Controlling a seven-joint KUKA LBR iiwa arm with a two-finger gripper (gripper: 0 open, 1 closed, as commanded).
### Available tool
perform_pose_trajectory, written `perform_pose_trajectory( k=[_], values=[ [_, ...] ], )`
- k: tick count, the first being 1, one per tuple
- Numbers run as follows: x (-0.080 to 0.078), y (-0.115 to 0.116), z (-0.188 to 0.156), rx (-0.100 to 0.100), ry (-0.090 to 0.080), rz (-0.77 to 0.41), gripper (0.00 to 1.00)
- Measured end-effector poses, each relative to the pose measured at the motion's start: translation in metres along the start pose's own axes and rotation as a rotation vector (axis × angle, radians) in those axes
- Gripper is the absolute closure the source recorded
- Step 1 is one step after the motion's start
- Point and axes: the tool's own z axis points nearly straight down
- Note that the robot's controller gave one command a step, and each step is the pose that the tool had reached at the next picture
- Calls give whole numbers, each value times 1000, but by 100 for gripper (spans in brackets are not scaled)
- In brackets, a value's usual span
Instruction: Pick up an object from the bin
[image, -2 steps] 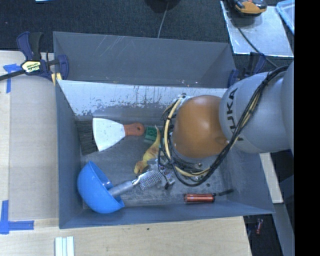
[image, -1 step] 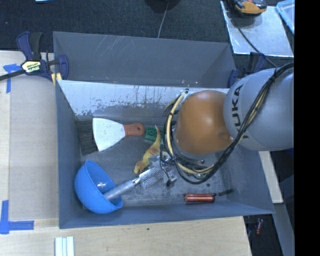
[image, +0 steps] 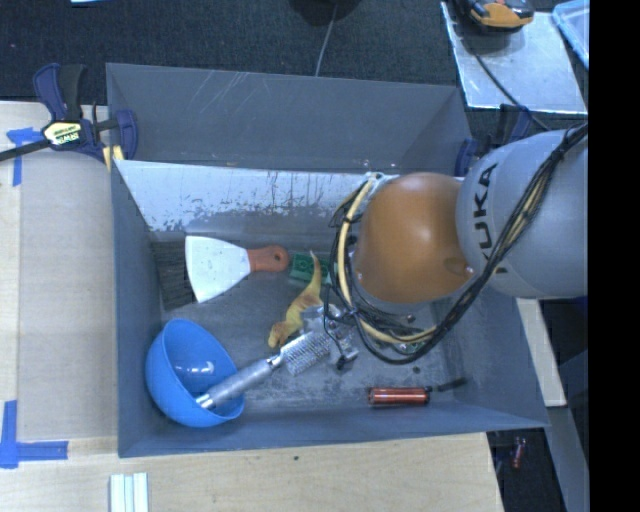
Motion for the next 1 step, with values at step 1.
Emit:
perform_pose_trajectory(
  k=[1],
  values=[
    [0,0,-20,1,-1,0,100]
  ],
)
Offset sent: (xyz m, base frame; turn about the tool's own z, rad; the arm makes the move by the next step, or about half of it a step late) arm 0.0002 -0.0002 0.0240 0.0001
